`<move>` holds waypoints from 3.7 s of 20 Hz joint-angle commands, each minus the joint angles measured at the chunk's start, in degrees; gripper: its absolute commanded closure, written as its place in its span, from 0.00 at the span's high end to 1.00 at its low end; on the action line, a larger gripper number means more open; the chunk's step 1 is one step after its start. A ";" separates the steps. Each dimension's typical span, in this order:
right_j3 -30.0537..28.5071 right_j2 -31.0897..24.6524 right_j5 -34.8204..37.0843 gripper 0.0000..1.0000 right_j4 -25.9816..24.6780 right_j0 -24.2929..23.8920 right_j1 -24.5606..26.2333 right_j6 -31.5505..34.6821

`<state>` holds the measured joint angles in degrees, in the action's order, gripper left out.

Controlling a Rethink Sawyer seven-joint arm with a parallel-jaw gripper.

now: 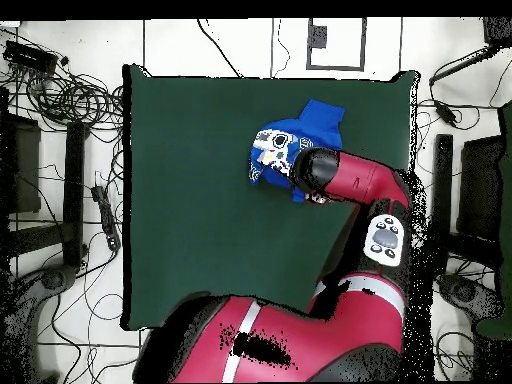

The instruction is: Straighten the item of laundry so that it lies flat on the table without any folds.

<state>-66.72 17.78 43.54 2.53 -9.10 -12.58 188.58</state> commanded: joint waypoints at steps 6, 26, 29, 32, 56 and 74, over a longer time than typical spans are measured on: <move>-4.54 -3.72 8.38 0.00 3.09 4.03 -3.11 3.92; 1.53 -2.40 11.67 0.00 5.24 7.03 0.89 9.76; 3.78 -2.33 10.63 0.00 5.11 6.46 3.34 9.38; 5.86 -2.11 9.85 0.00 5.19 6.27 5.37 9.64; -0.20 -3.38 -3.20 0.00 1.09 -0.60 6.90 -0.63; -19.92 -3.67 -8.21 0.00 -1.03 -0.93 -3.73 -3.33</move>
<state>-75.33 18.06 36.49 4.10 -11.63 -15.03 188.58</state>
